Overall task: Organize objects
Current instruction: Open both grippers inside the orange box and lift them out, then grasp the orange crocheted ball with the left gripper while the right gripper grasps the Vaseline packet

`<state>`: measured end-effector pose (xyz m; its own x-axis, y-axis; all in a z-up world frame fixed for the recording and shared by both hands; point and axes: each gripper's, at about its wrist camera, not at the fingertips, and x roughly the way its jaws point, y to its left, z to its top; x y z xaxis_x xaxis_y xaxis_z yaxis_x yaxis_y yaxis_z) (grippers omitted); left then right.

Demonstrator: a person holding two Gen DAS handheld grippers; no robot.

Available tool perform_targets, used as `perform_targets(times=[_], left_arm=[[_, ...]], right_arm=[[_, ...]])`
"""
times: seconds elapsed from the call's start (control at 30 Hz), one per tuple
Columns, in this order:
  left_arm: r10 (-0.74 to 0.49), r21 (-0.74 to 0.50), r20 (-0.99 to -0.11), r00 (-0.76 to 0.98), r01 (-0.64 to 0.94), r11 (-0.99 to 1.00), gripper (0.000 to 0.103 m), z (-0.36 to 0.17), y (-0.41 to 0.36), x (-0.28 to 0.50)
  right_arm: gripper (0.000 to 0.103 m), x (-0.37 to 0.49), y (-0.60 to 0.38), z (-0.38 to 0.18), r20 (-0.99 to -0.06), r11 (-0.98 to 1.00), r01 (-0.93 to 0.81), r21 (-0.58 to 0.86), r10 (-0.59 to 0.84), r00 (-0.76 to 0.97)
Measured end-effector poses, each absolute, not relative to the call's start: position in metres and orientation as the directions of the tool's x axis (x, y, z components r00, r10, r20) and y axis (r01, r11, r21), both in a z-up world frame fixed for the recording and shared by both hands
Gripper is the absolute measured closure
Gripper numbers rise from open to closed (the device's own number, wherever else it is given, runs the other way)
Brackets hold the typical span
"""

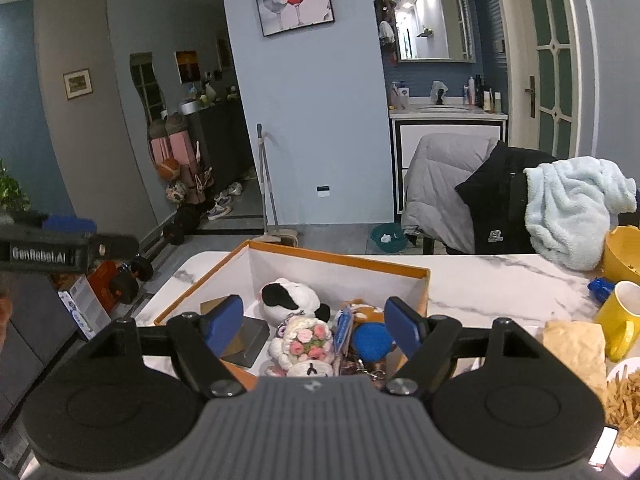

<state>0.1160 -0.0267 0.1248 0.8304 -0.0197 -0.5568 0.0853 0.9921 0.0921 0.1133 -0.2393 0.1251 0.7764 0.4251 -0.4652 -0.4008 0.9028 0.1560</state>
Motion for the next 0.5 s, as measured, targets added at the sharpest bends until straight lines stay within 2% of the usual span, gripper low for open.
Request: perform_targets(times=[0.2,0.37,0.5], left_arm=[[-0.074,0.055,-0.577,0.813,0.129,0.990,0.010,0.100,-0.027,0.103],[-0.103,0.053,-0.611,0.785,0.171,0.984,0.010,0.068,-0.029,0.093],[-0.115,0.053,-0.645,0.755,0.194,0.980,0.010,0.040,-0.031,0.085]], right_arm=[[0.020,0.103,-0.258,0.122,-0.454,0.905,-0.390,0.172,0.424,0.784],[0.020,0.099,-0.266,0.102,-0.498,0.913,-0.376,0.157,0.402,0.768],[0.014,0.099,-0.268,0.086,-0.538,0.923,-0.355,0.148,0.376,0.755]])
